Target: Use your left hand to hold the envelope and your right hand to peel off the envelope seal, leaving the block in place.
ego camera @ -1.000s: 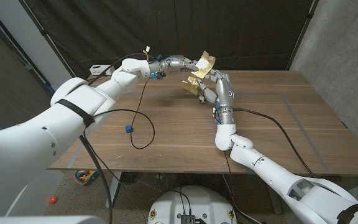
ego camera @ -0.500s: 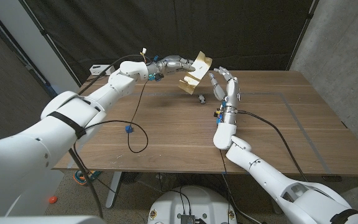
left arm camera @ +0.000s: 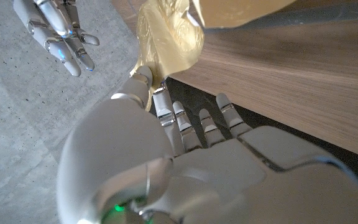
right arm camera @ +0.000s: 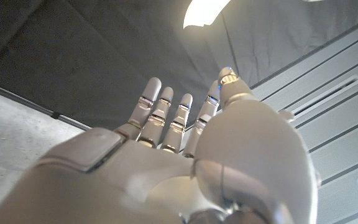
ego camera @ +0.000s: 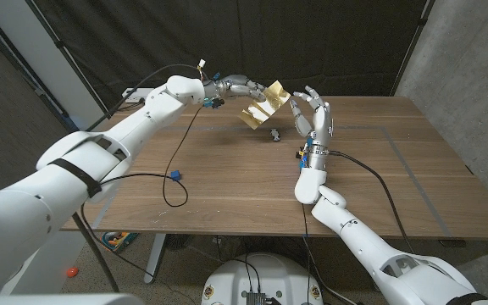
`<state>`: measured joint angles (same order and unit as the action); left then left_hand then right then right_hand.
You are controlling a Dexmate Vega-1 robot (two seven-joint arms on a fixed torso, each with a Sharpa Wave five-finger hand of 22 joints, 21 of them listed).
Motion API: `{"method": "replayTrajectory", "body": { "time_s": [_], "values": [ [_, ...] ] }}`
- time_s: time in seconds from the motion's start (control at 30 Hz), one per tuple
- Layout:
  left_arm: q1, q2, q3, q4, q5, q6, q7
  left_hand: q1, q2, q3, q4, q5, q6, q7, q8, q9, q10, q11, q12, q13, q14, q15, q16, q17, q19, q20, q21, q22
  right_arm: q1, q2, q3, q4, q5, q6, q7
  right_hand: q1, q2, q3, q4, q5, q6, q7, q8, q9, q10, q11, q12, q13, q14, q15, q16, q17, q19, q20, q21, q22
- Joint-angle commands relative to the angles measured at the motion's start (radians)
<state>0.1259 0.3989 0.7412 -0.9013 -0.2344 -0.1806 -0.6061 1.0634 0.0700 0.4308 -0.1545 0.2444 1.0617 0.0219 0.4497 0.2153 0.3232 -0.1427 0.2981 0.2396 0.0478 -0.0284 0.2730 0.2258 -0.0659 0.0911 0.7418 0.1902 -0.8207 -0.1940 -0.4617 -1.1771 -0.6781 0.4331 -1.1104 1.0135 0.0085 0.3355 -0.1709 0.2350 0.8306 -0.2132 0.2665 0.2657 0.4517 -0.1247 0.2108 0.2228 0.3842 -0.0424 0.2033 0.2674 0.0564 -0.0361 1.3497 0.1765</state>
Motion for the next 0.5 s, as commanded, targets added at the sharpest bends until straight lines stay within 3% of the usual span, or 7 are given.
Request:
{"method": "replayTrajectory", "body": {
  "time_s": [0.03, 0.2, 0.4, 0.5],
  "values": [
    [-0.076, -0.013, 0.073, 0.02, 0.08, -0.007, -0.032, 0.016, 0.009, 0.009, 0.004, 0.013, 0.019, -0.01, 0.061, 0.073, -0.016, 0.007, -0.007, 0.004, -0.013, 0.007, -0.006, 0.002, -0.004, -0.003, 0.003, 0.0, 0.004, -0.159, -0.128, -0.14, -0.006, -0.193, 0.069, 0.013, -0.004, 0.009, 0.003, -0.008, -0.004, -0.007, -0.004, -0.003, -0.015, -0.004, -0.002, 0.0, -0.019, -0.123, -0.003, 0.005, -0.01, -0.067, -0.005, 0.001],
    [-0.097, -0.022, 0.088, 0.029, 0.099, -0.026, -0.05, 0.008, 0.003, 0.009, 0.008, 0.02, 0.023, -0.038, 0.068, 0.079, -0.021, 0.006, -0.01, 0.005, -0.018, 0.007, -0.008, 0.004, -0.006, -0.006, 0.002, 0.0, 0.018, -0.21, -0.175, -0.184, 0.011, -0.268, 0.131, -0.024, -0.019, -0.002, 0.025, -0.016, -0.049, -0.005, -0.033, -0.016, -0.028, -0.003, 0.0, -0.003, -0.036, -0.112, -0.001, 0.01, -0.019, -0.064, -0.009, 0.003],
    [-0.107, -0.029, 0.095, 0.024, 0.11, -0.043, -0.057, -0.009, -0.007, 0.004, 0.015, 0.021, 0.026, -0.084, 0.06, 0.063, -0.038, -0.012, -0.019, 0.007, -0.015, 0.007, -0.008, 0.005, -0.001, -0.012, 0.004, 0.001, 0.041, -0.24, -0.218, -0.197, 0.024, -0.316, 0.152, -0.049, -0.026, -0.01, 0.036, -0.017, -0.053, -0.006, -0.039, -0.021, -0.027, -0.003, 0.004, -0.005, -0.042, -0.103, 0.0, 0.012, -0.023, -0.061, -0.011, 0.003],
    [-0.115, -0.039, 0.094, 0.046, 0.102, -0.066, -0.076, -0.011, -0.006, 0.005, 0.017, 0.02, 0.021, -0.088, 0.054, 0.057, -0.051, -0.018, -0.024, 0.008, -0.014, 0.007, -0.008, 0.006, 0.0, -0.011, 0.005, 0.001, 0.05, -0.246, -0.232, -0.196, 0.034, -0.329, 0.152, -0.054, -0.027, -0.012, 0.038, -0.016, -0.054, -0.006, -0.04, -0.022, -0.029, -0.002, 0.004, -0.005, -0.044, -0.101, 0.0, 0.012, -0.024, -0.06, -0.011, 0.004]
  ]
}}
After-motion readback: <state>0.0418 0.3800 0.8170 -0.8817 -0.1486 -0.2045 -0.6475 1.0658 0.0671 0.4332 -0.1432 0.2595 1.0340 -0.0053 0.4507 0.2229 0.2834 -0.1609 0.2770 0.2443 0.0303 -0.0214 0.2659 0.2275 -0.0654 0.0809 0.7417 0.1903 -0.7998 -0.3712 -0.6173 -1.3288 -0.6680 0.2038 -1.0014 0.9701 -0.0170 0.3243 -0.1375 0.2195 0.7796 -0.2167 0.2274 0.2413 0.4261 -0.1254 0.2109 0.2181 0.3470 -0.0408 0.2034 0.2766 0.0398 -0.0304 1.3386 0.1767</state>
